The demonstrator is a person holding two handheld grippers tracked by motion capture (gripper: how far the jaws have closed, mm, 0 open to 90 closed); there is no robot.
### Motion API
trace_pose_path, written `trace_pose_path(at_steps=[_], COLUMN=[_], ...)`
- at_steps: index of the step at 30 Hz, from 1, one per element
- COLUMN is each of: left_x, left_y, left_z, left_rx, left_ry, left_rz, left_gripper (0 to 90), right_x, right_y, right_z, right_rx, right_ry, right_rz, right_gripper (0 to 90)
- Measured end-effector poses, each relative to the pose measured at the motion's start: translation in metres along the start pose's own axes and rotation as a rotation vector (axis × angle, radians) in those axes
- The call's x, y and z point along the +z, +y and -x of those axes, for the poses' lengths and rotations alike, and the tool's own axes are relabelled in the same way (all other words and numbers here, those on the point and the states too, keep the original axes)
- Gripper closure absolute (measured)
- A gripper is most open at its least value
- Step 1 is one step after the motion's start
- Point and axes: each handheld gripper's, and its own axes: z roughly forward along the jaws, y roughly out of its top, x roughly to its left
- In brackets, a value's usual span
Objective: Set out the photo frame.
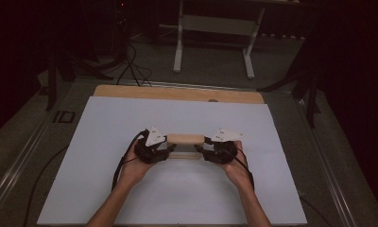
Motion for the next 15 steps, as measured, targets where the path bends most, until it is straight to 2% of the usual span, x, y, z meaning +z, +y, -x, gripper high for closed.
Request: trace_pose_path(at_steps=[7,15], left_x=[-0.003,-0.005], left_y=[-0.003,-0.003], left_z=[-0.008,-0.012], left_rx=[-0.027,-0.033], left_ry=[0.019,0.035], left_rz=[0.002,-0.006], left_gripper=[54.9,53.8], right_x=[0.008,0.014], right_y=[0.01,0.014], right_z=[-0.003,-0.006], right_rx=[-0.006,0.002], right_ry=[-0.009,-0.004], right_rz=[-0.007,-0.016], right_gripper=[54.0,54.4])
